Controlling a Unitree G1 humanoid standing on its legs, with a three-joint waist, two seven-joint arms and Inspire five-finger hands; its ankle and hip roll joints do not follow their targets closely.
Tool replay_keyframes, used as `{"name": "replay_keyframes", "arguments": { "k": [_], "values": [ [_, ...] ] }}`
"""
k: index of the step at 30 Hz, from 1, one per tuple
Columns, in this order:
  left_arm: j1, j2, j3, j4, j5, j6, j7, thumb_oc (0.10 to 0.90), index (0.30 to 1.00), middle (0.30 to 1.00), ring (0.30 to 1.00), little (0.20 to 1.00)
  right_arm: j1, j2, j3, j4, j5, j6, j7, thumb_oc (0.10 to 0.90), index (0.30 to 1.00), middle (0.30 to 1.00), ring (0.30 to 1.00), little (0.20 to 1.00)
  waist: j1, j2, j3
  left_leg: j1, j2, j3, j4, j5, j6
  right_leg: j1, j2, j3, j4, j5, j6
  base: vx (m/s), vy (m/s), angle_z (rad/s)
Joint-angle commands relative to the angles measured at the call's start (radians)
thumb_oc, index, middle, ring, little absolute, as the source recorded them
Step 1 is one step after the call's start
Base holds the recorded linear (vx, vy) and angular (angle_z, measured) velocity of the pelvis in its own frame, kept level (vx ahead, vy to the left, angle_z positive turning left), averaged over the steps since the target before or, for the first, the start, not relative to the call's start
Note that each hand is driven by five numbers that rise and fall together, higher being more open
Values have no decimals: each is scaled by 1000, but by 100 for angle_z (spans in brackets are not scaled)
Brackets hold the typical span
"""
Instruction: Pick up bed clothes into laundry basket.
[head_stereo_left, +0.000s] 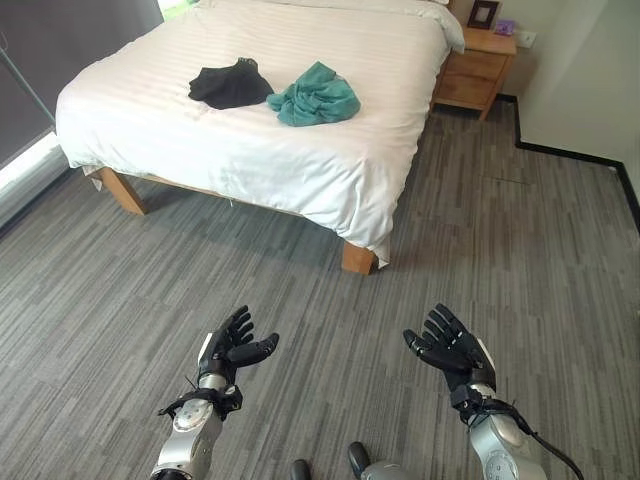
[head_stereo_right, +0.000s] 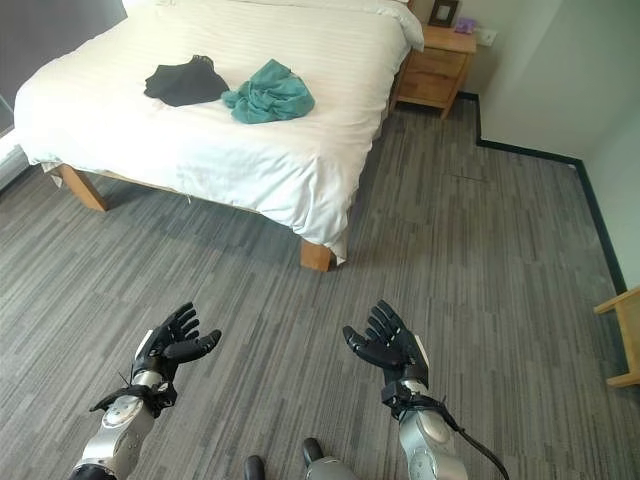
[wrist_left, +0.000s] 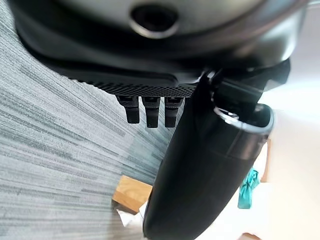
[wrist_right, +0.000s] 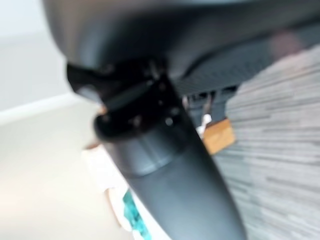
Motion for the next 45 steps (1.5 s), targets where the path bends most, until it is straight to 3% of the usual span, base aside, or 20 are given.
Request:
{"name": "replay_keyframes", "arguments": {
  "k": [1, 2, 3, 4, 8, 11, 13, 14, 16, 18, 21, 25, 28, 33, 35, 38, 39, 42, 44, 45],
  "values": [
    [-94, 52, 53, -83, -15, -109, 33, 800, 900, 900, 900, 900, -58, 30, -25, -84, 43, -91, -4, 800, 900, 900, 900, 900, -1, -54, -21, 47, 11, -13, 98, -148, -44, -60, -178, -5, 21, 190, 45, 243, 65, 7],
    [-93, 49, 65, -82, -20, -113, 43, 800, 900, 900, 900, 900, -61, 27, -22, -82, 40, -88, -2, 800, 900, 900, 900, 900, -6, -52, -24, 60, 16, -15, 98, -151, -48, -79, -174, -31, -2, 153, 41, 449, 24, 4],
    [-86, 37, 81, -80, -56, -129, 51, 800, 900, 900, 900, 900, -59, 21, -21, -75, 45, -93, 2, 800, 900, 900, 900, 900, -34, -52, -37, 115, 24, -36, 86, -148, -62, -107, -82, -27, -98, 78, 42, 396, 6, 1],
    [-85, 36, 81, -79, -57, -130, 50, 800, 900, 900, 900, 900, -58, 20, -21, -74, 45, -94, 2, 800, 900, 900, 900, 900, -36, -46, -34, 124, 30, -38, 81, -152, -63, -99, -78, -32, -99, 74, 41, 426, -24, -13],
    [-98, 7, 70, -36, -76, -144, 47, 800, 900, 900, 900, 900, -31, 8, -27, -70, 82, -116, -3, 800, 900, 900, 900, 900, -83, -48, -50, 227, 44, -131, 63, -136, -88, -128, 10, -49, -378, 142, 44, 470, -73, 40],
    [-80, 0, 53, -53, -63, -135, 39, 800, 900, 900, 900, 900, 30, -2, -51, -91, 78, -99, 10, 800, 900, 900, 900, 900, -120, -39, -72, 288, 69, -198, 97, -107, -121, -131, 25, -85, -375, 173, 47, 544, -208, 105],
    [-60, -17, 56, -60, -101, -129, 18, 800, 900, 900, 900, 900, 64, -16, -65, -101, 87, -88, 23, 800, 900, 900, 900, 900, -134, -23, -90, 275, 112, -223, 203, 20, -177, -112, 19, -76, -316, 169, 12, 446, -246, 54],
    [-56, -31, 55, -59, -115, -125, 12, 800, 900, 900, 900, 900, 67, -24, -69, -81, 94, -93, 16, 800, 900, 900, 900, 900, -145, -11, -93, 250, 138, -231, 278, 145, -219, -118, 33, -65, -293, 163, -6, 414, -281, 38],
    [-69, -40, 61, -46, -169, -124, 10, 800, 900, 900, 900, 900, 57, -35, -82, -91, 123, -97, -10, 800, 900, 900, 900, 900, -138, -43, -90, 96, 178, -153, 548, 288, -219, -75, -8, -64, -262, 116, -62, 421, -366, 33],
    [-95, -45, 51, -34, -172, -128, 6, 800, 900, 900, 900, 900, 8, -65, -87, -76, 116, -120, -42, 800, 900, 900, 900, 900, -85, -98, -49, -87, 172, -74, 724, 234, -149, 4, -20, -11, -254, 83, -121, 357, -456, 51],
    [-96, -58, 46, -24, -200, -127, 5, 800, 900, 900, 900, 900, -11, -62, -104, -85, 143, -134, -63, 800, 900, 900, 900, 900, -65, -112, -41, -177, 170, -17, 643, 193, -145, 60, -50, 0, -277, 77, -116, 352, -182, 34],
    [-84, -73, 35, 4, -219, -141, 4, 800, 900, 900, 900, 900, -10, -76, -118, -92, 123, -148, -59, 800, 900, 900, 900, 900, -40, -89, -39, -205, 110, 16, 230, 132, -153, 157, -52, -3, -319, 32, -94, 453, 3, 22],
    [-85, -89, 29, 19, -234, -149, -3, 800, 900, 900, 900, 900, 5, -65, -114, -79, 112, -151, -60, 800, 900, 900, 900, 900, -19, -54, -36, -264, 52, 8, 1, 192, -151, 229, -4, 18, -326, 4, -100, 337, -17, 31],
    [-47, -103, 60, 19, -239, -161, -14, 800, 900, 900, 900, 900, 28, -50, -116, -63, 80, -137, -56, 800, 900, 900, 900, 900, 21, -36, -54, -332, 66, 51, 0, 224, -171, 362, -17, 114, -320, -96, -96, 555, 65, -73],
    [-13, -110, 81, 3, -262, -167, -20, 800, 900, 900, 900, 900, 39, -28, -136, -71, 57, -131, -63, 800, 900, 900, 900, 900, 42, -48, -92, -292, 80, 58, 15, 221, -155, 431, -109, 150, -344, -136, -53, 735, 279, -107],
    [-19, -100, 78, 14, -248, -164, -11, 800, 900, 900, 900, 900, 24, -24, -142, -65, 47, -136, -73, 800, 900, 900, 900, 900, 42, -73, -107, -274, 69, 107, 43, 184, -132, 423, -167, 161, -329, -104, -10, 458, 224, -106],
    [-22, -87, 69, 8, -228, -162, -12, 800, 900, 900, 900, 900, 8, -1, -141, -77, 55, -139, -66, 800, 900, 900, 900, 900, 34, -97, -107, -240, 43, 137, 54, 116, -106, 371, -220, 175, -241, -12, 35, 372, 179, -77],
    [-35, -69, 60, 11, -220, -158, -17, 800, 900, 900, 900, 900, -6, -11, -123, -79, 17, -127, -57, 800, 900, 900, 900, 900, 26, -106, -91, -197, 40, 168, 43, 89, -98, 309, -223, 193, -137, 110, 50, 315, 147, -62],
    [-60, -49, 52, 2, -233, -161, -25, 800, 900, 900, 900, 900, -12, -18, -107, -98, 18, -128, -44, 800, 900, 900, 900, 900, 5, -93, -51, -160, 69, 186, 34, 100, -91, 241, -170, 214, -45, 192, 54, 192, 142, -9],
    [-79, -38, 52, 11, -222, -167, -24, 800, 900, 900, 900, 900, -9, -12, -103, -89, 20, -129, -37, 800, 900, 900, 900, 900, -6, -85, -32, -127, 81, 197, 23, 79, -91, 192, -180, 166, -17, 207, 51, 109, 114, -2]
  ]
}}
